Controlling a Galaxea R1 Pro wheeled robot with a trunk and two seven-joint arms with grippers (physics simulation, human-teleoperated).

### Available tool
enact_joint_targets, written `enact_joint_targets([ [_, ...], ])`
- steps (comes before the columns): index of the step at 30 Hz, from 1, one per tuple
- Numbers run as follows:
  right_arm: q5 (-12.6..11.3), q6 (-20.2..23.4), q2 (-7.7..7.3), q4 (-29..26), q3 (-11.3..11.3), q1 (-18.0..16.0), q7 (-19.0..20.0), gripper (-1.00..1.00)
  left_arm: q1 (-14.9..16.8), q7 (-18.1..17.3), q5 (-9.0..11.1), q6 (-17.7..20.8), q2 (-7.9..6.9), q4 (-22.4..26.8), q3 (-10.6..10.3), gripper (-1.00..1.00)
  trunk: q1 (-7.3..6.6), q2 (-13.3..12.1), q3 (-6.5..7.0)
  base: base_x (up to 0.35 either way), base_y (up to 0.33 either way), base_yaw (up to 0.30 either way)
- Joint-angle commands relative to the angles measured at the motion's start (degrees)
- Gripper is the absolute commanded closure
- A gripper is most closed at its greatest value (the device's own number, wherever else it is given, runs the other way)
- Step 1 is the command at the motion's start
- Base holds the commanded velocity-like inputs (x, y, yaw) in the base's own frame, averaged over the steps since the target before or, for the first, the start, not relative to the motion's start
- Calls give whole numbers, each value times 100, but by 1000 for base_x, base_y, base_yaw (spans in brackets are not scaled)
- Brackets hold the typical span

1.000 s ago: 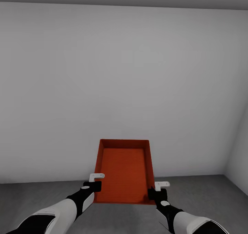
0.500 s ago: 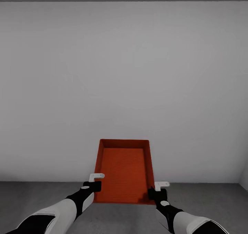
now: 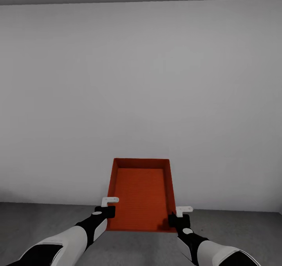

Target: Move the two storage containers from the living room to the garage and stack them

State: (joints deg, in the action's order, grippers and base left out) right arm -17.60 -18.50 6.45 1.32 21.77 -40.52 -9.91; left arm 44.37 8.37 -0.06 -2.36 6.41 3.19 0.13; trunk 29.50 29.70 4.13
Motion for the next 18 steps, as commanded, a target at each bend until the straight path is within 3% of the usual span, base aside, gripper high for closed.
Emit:
enact_joint_targets([
  [1,161,-91,6,-18,-305,-2,18,100,2,91,-11,-20,-371,-12,329,100,2,4,-2,0,0,0],
  [18,168,-70,11,-18,-305,0,16,100,2,87,-11,-20,-370,-12,323,100,2,4,-43,0,0,0],
])
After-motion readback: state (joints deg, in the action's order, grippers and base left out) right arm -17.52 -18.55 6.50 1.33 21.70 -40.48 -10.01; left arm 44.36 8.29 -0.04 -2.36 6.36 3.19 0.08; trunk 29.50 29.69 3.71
